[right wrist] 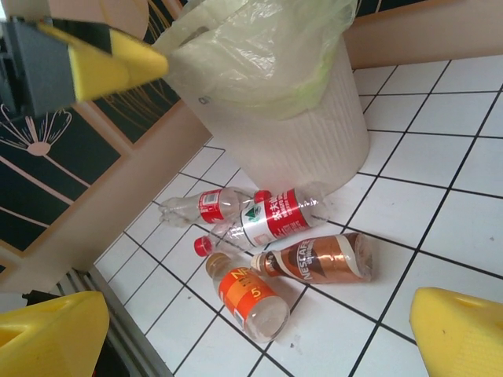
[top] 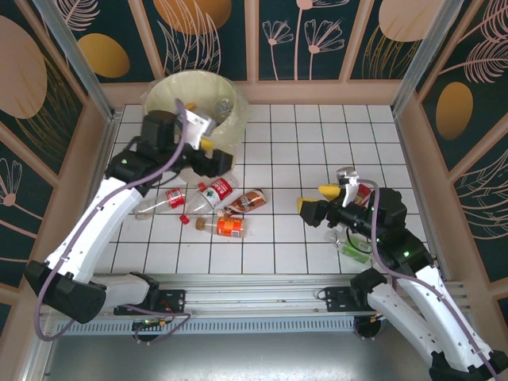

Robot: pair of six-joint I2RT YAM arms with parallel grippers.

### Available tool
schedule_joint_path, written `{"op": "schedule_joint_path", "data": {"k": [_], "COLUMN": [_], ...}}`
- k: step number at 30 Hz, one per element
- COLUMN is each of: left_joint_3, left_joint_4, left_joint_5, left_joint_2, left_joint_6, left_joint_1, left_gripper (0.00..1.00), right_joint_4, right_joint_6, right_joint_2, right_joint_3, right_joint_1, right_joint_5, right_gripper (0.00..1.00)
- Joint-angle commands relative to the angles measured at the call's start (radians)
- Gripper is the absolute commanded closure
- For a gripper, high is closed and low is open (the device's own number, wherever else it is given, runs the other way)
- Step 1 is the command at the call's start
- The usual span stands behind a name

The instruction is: Put the plastic bottles in the bin

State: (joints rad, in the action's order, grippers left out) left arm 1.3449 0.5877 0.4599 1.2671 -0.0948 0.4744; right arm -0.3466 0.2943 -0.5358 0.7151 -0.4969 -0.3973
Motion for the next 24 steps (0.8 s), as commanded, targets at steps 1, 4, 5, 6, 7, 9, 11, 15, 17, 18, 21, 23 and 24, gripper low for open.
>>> {"op": "schedule_joint_path", "data": {"k": [1,4,5,6,7,9,11,15,17,18,21,23,24], "left_joint_3": [-0.075,-0.135,-0.148,-0.156,-0.163,-0.168,-0.167,-0.165,-0.154,-0.146,-0.133,-0.124,-0.110], "left_joint_4": [0.022,0.040,0.045,0.048,0.049,0.045,0.039,0.015,0.013,0.012,-0.022,-0.044,-0.042], "left_joint_5": [-0.035,-0.087,-0.104,-0.121,-0.143,-0.173,-0.204,-0.264,-0.328,-0.350,-0.370,-0.383,-0.390], "left_joint_2": [-0.037,-0.026,-0.014,0.000,0.018,0.056,0.104,0.204,0.270,0.300,0.365,0.406,0.435], "left_joint_6": [-0.007,0.028,0.034,0.038,0.043,0.053,0.067,0.096,0.117,0.130,0.159,0.178,0.189], "left_joint_1": [0.071,0.123,0.136,0.145,0.159,0.184,0.205,0.232,0.241,0.243,0.244,0.244,0.243], "left_gripper": [0.11,0.11,0.11,0.11,0.12,0.14,0.15,0.17,0.19,0.19,0.21,0.23,0.23], "right_joint_4": [0.030,0.032,0.031,0.029,0.029,0.028,0.024,0.021,0.018,0.015,0.008,0.001,-0.002], "right_joint_6": [-0.007,-0.001,0.001,0.000,0.002,0.004,0.006,0.009,0.012,0.012,0.014,0.016,0.017], "right_joint_2": [-0.001,0.000,0.000,0.000,0.000,0.002,0.004,0.013,0.021,0.027,0.046,0.057,0.063], "right_joint_3": [0.009,0.009,0.010,0.011,0.012,0.014,0.013,0.004,0.000,-0.003,-0.012,-0.015,-0.018], "right_joint_1": [0.003,0.003,0.003,0.003,0.002,0.002,0.003,0.003,0.003,0.003,0.003,0.002,0.002], "right_joint_5": [-0.032,-0.035,-0.035,-0.035,-0.035,-0.035,-0.032,-0.026,-0.023,-0.020,-0.002,0.020,0.032], "right_gripper": [0.01,0.01,0.01,0.01,0.01,0.01,0.01,0.01,0.01,0.01,0.01,0.01,0.01]}}
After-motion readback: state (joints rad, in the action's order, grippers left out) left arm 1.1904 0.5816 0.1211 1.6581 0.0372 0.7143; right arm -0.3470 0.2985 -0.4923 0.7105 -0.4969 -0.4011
